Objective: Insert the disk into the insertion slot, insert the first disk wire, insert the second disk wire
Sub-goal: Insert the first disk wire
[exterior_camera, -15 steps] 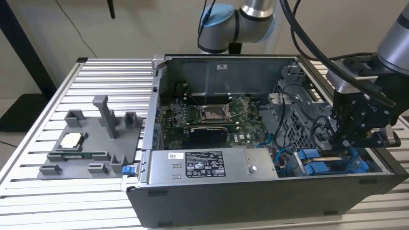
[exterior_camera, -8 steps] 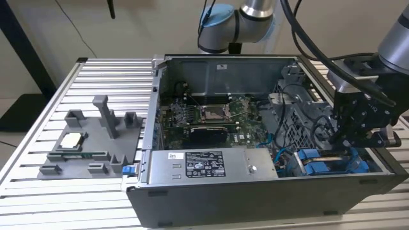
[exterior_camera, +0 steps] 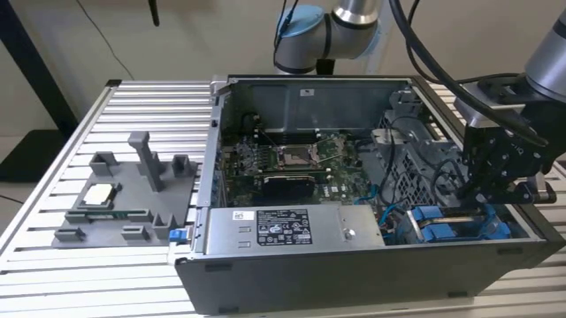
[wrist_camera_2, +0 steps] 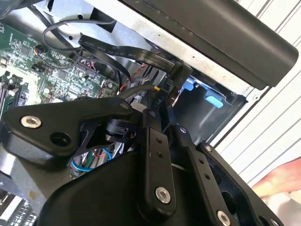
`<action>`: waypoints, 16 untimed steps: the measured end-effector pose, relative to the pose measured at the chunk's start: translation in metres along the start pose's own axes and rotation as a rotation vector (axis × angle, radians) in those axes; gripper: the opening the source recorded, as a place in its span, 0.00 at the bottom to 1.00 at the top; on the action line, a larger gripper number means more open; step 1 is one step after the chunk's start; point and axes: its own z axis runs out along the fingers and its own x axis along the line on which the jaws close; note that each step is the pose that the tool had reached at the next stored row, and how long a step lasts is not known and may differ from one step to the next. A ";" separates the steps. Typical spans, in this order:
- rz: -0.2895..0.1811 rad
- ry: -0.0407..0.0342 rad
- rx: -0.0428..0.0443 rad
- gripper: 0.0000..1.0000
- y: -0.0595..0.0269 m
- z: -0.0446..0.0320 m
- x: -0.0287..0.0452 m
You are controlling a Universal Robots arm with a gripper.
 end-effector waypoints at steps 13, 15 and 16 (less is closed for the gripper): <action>0.000 0.0002 0.0000 0.19 0.0008 0.0001 0.0012; 0.000 0.0005 0.0000 0.19 0.0008 0.0002 0.0013; 0.000 0.0005 0.0000 0.19 0.0008 0.0003 0.0016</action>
